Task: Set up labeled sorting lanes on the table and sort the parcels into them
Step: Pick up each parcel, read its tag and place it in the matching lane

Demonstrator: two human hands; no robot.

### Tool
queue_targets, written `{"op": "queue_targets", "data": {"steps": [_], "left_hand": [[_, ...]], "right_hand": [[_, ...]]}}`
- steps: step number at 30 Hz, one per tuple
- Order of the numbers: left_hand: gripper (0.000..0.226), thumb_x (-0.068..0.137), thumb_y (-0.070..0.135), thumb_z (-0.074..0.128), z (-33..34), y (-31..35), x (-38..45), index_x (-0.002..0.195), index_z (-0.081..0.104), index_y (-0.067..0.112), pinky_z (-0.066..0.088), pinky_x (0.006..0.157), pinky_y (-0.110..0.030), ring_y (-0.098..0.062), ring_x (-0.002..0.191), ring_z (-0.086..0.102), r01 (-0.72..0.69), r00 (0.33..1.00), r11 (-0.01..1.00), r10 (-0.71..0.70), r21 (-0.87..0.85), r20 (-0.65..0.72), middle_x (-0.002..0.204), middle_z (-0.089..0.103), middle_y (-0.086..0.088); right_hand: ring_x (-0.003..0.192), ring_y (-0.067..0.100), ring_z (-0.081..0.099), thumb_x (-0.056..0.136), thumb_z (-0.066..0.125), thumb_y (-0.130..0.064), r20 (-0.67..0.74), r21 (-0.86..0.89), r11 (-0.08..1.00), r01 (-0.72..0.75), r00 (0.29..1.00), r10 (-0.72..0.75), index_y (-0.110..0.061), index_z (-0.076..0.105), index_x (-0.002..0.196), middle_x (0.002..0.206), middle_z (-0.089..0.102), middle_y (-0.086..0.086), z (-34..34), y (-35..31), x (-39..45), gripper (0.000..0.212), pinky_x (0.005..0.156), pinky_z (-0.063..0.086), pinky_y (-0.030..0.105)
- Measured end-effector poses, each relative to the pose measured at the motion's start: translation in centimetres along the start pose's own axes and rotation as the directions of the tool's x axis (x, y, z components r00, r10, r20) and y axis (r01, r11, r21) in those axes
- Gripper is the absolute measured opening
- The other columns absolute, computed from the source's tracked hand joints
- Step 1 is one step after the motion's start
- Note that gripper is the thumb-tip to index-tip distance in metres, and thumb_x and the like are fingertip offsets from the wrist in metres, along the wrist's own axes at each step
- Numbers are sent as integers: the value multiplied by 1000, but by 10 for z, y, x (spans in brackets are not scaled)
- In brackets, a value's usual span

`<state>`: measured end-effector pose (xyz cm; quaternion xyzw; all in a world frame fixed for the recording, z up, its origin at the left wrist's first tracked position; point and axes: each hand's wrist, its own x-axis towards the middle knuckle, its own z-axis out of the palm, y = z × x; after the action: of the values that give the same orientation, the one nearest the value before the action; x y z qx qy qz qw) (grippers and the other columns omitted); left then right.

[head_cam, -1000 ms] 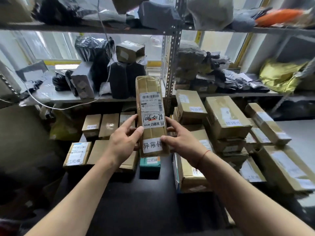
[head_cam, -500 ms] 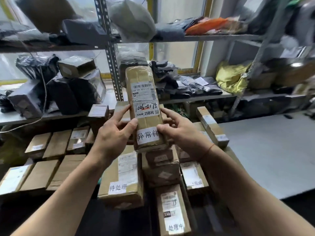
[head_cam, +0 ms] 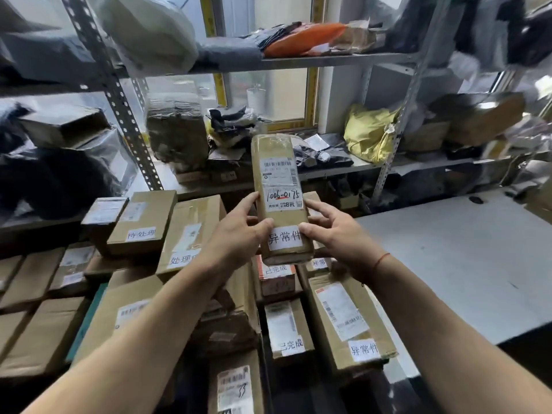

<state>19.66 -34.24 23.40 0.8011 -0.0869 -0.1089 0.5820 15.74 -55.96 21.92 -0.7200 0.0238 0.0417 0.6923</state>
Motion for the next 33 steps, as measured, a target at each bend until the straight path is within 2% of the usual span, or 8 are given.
{"op": "queue_targets", "data": {"steps": [6, 11, 15, 19, 22, 26, 30, 33], "left_hand": [[67, 103, 15, 67, 61, -1, 42, 157, 39, 41, 66, 70, -39, -22, 100, 77, 195, 979, 973, -201, -120, -38, 123, 72, -6], [80, 100, 24, 71, 86, -19, 74, 165, 25, 34, 64, 88, -45, -19, 106, 73, 256, 953, 966, -256, -18, -163, 132, 67, -1], [64, 98, 35, 69, 105, -40, 102, 154, 37, 34, 60, 77, -23, -7, 97, 71, 299, 944, 943, -270, 146, -191, 124, 70, 7], [69, 99, 35, 67, 122, -59, 116, 159, 35, 29, 57, 94, -36, -19, 111, 69, 341, 932, 919, -301, 199, -204, 126, 63, 6], [56, 97, 41, 67, 129, -69, 120, 148, 44, 36, 57, 100, -43, -21, 114, 69, 335, 935, 907, -286, 257, -208, 125, 67, 6], [50, 95, 49, 64, 139, -71, 121, 140, 44, 40, 61, 93, -45, -20, 109, 69, 293, 953, 885, -239, 361, -187, 121, 67, 8], [67, 80, 72, 60, 159, -72, 126, 137, 38, 45, 59, 93, -51, -26, 113, 59, 233, 969, 856, -164, 461, -186, 124, 55, 1], [69, 92, 61, 67, 168, -74, 126, 150, 35, 40, 53, 102, -47, -24, 119, 53, 212, 977, 860, -173, 464, -126, 133, 46, -1]], "right_hand": [[113, 26, 73, 103, 65, -13, 124, -38, 996, -85, 988, 89, -35, 51, 141, 129, 71, 8, -62, 27, 50, 46, 75, 64, 39], [118, 18, 67, 103, 67, -24, 1, -218, 974, -60, 998, 62, -24, 55, 145, 126, 66, -2, -99, 51, 86, 44, 89, 61, 36], [132, 23, 55, 104, 63, -27, -124, -360, 924, -131, 988, 91, -24, 50, 150, 139, 59, -3, -124, 72, 107, 48, 92, 52, 33], [138, 24, 50, 104, 63, -22, -129, -522, 837, -165, 985, 114, -24, 44, 157, 153, 50, 1, -129, 92, 114, 56, 96, 50, 33], [114, 17, 60, 104, 63, -16, -71, -389, 890, -238, 971, 229, -25, 42, 156, 136, 51, -9, -133, 105, 118, 57, 75, 57, 22], [115, 22, 69, 102, 63, -10, 4, -277, 907, -319, 943, 333, -24, 46, 152, 139, 64, 3, -133, 124, 120, 55, 93, 63, 42], [117, 21, 69, 105, 59, -12, 50, -220, 920, -325, 938, 343, -25, 46, 153, 139, 64, 3, -136, 131, 116, 51, 89, 65, 40], [114, 22, 70, 106, 56, -8, 42, -152, 925, -347, 933, 357, -24, 45, 154, 138, 65, 4, -140, 133, 114, 51, 82, 65, 38]]}}
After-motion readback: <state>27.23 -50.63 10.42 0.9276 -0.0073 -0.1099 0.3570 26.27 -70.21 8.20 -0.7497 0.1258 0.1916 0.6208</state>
